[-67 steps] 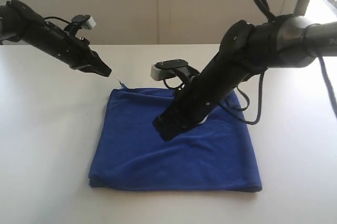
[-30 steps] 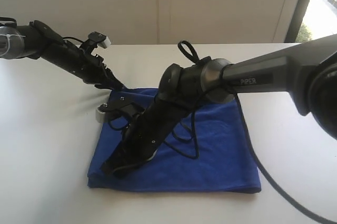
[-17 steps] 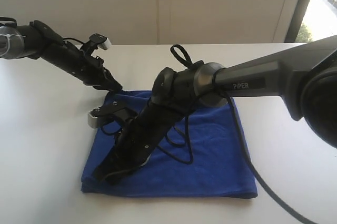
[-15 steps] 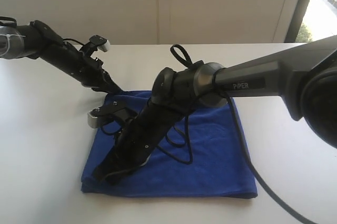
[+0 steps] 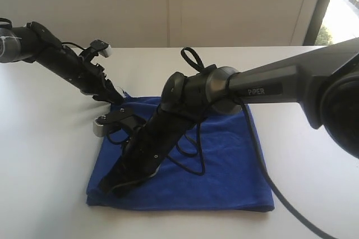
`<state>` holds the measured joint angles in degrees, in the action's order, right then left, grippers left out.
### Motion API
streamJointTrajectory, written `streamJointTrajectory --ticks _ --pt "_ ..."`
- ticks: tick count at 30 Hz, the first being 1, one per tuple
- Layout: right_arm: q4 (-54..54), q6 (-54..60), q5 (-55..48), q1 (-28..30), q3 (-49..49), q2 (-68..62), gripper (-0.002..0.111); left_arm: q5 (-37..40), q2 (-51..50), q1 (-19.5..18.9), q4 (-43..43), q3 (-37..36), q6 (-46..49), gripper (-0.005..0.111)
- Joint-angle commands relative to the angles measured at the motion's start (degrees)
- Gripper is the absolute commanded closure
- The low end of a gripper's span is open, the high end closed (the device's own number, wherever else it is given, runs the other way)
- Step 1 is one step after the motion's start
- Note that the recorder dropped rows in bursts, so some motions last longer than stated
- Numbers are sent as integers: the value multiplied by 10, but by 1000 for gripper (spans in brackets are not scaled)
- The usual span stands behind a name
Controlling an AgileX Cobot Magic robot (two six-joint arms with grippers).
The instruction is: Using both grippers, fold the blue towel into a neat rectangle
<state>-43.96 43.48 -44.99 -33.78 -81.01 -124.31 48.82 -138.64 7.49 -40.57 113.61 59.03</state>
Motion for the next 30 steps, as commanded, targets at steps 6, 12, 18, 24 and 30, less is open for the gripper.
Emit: streamJointTrajectory --ticks 6,12,18,24,30 --pt "27 -3 -13 -4 4 -10 108 28 0 -1 -18 1 -1 95" --pt "27 -3 -13 -4 4 -10 108 34 0 -1 -48 1 1 107" --pt "27 -3 -13 -4 4 -10 108 49 20 -1 -96 1 59 107" --pt "28 -3 -13 -4 4 -12 108 49 44 -1 -118 1 92 107" --pt "30 -6 -14 -4 4 -15 108 57 73 -1 -121 1 106 107"
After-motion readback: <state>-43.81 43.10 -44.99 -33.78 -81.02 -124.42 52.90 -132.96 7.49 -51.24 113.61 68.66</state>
